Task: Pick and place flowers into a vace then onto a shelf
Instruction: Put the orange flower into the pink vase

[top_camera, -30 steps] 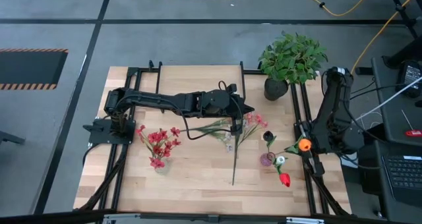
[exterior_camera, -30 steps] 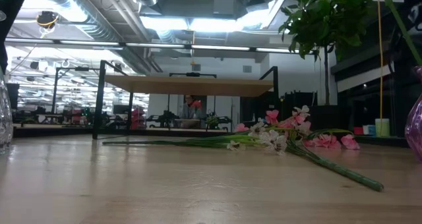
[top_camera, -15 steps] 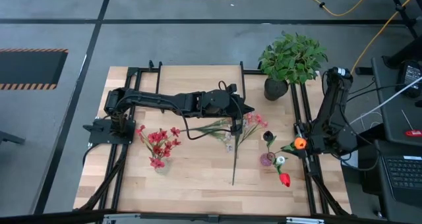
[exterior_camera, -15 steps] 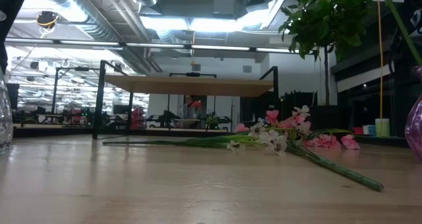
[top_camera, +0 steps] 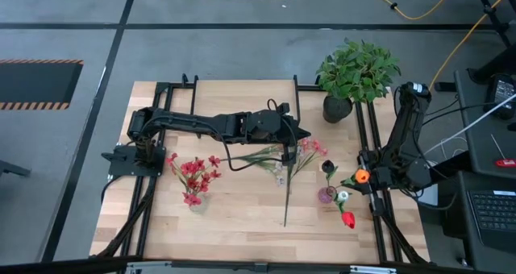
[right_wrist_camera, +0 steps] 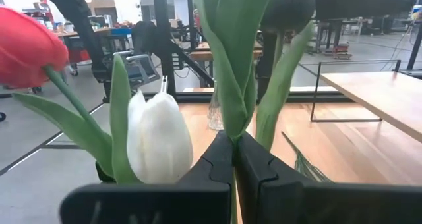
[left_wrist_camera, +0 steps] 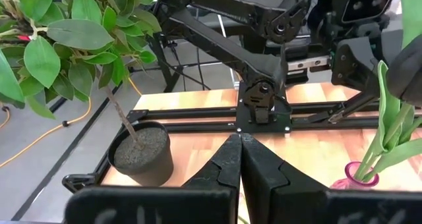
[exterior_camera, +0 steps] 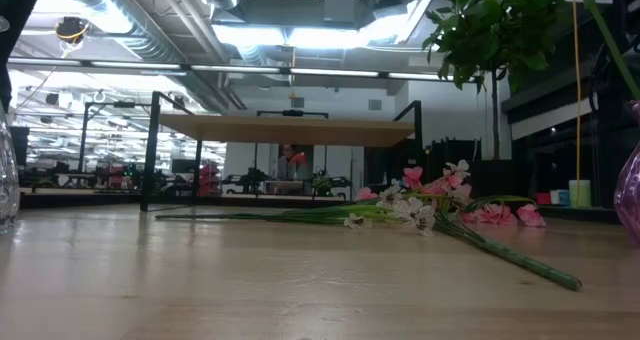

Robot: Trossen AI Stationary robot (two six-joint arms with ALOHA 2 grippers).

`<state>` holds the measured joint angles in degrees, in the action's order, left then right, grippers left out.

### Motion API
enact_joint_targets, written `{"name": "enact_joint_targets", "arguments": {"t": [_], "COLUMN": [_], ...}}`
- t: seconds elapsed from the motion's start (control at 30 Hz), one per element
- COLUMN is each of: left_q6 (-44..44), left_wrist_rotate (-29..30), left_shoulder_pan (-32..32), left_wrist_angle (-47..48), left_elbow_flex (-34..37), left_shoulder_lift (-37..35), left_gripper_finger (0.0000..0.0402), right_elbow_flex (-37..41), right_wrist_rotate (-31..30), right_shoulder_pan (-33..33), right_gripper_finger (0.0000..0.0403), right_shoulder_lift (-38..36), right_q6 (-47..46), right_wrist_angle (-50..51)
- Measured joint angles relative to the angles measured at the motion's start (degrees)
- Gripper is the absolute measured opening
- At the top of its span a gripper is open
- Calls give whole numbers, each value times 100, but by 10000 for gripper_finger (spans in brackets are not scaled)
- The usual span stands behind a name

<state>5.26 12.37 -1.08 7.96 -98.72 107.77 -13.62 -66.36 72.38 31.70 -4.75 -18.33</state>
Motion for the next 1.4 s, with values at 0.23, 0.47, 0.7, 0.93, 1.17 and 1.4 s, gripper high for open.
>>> {"name": "enact_joint_targets", "arguments": {"t": [0.23,0.47,0.7,0.93,1.17,1.4], "left_q6": [2,46,46,4,0,-2], "left_wrist_rotate": [-1,-1,-1,-1,-1,-1], "left_shoulder_pan": [0,0,0,0,0,0], "left_wrist_angle": [1,1,1,1,3,3], "left_elbow_flex": [0,0,0,0,0,0], "left_shoulder_lift": [0,0,0,0,0,0], "left_gripper_finger": [2,4,3,2,5,2], "right_elbow_flex": [121,378,382,330,330,328], "right_wrist_rotate": [-22,-20,-12,54,62,61], "right_shoulder_pan": [0,-11,-15,-13,145,308], "right_gripper_finger": [0,5,27,89,162,204], "right_shoulder_lift": [4,7,-11,-229,-303,-301], "right_q6": [39,-254,-56,257,172,-371], "right_wrist_angle": [-174,-237,-274,-319,-132,412]}}
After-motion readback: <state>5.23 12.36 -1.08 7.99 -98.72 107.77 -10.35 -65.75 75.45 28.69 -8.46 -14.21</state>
